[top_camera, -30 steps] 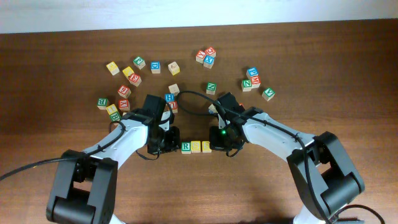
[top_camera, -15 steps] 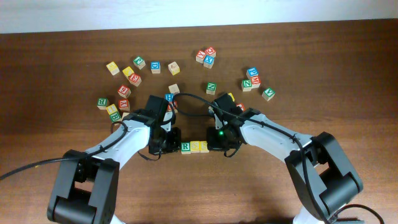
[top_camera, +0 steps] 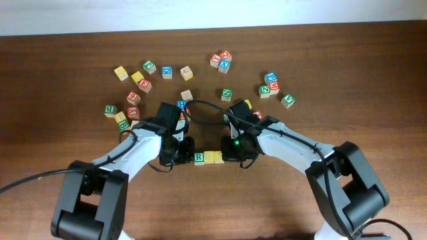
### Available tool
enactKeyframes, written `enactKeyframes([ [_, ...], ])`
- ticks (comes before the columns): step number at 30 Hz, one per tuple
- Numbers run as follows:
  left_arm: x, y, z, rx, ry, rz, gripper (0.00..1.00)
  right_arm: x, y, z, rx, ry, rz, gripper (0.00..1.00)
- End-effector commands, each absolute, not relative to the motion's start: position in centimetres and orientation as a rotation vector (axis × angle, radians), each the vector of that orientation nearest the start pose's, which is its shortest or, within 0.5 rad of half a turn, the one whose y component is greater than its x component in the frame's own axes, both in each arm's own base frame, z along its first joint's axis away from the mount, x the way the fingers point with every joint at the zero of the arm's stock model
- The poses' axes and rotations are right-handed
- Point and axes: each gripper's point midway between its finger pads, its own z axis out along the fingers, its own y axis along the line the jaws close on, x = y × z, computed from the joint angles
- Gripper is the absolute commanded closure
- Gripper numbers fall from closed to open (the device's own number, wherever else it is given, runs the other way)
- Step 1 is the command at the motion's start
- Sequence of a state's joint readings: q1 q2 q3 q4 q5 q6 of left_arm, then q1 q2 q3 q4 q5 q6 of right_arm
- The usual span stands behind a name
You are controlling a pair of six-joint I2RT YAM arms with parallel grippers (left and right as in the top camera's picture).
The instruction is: Spell out RSS
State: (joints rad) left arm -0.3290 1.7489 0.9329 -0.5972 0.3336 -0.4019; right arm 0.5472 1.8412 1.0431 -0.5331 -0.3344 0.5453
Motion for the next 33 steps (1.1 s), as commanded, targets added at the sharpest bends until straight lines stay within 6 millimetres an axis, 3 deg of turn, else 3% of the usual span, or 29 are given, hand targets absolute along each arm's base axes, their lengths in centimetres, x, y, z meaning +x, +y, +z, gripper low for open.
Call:
enactKeyframes([
  [1, 27.6, -15.9, -0.2, -0.063, 3.076, -0.571, 1.00, 26.8, 23.9, -0.9, -0.118, 3.086, 0.594, 0.96],
  [5, 27.6, -15.6, -0.3, -0.066, 3.076, -0.544, 1.00, 26.6, 23.8, -1.0, -0.116, 3.095, 0.586, 0.96],
  [10, 27.8, -13.6, -0.2, -0.104, 3.077, -0.410, 1.00, 26.6, 23.2, -1.2, -0.108, 3.098, 0.535, 0.96],
  [13, 28.2, -12.7, 1.2, -0.118, 3.041, -0.419, 1.00, 26.8, 23.0, -1.3, -0.105, 3.093, 0.510, 0.96],
  [15, 28.1, -12.1, 3.4, -0.132, 3.001, -0.432, 1.00, 26.9, 22.8, -1.3, -0.101, 3.090, 0.499, 0.95],
  [20, 25.3, -13.6, 4.2, -0.069, 3.076, -0.486, 1.00, 27.0, 22.7, -1.4, -0.099, 3.088, 0.487, 0.92],
  [23, 24.1, -14.6, 3.8, -0.032, 3.106, -0.465, 1.00, 27.2, 21.4, -1.5, -0.049, 3.106, 0.446, 0.91],
  [25, 23.4, -15.5, 3.5, -0.033, 3.119, -0.421, 1.00, 27.1, 20.2, -1.3, -0.019, 3.149, 0.518, 0.91],
  [27, 23.2, -15.7, 3.4, -0.040, 3.118, -0.375, 1.00, 26.9, 20.5, -0.9, -0.092, 3.150, 0.622, 0.91],
  [33, 23.3, -15.8, 3.1, -0.044, 3.087, -0.272, 1.00, 26.9, 20.1, -0.9, -0.057, 3.162, 0.630, 0.92],
])
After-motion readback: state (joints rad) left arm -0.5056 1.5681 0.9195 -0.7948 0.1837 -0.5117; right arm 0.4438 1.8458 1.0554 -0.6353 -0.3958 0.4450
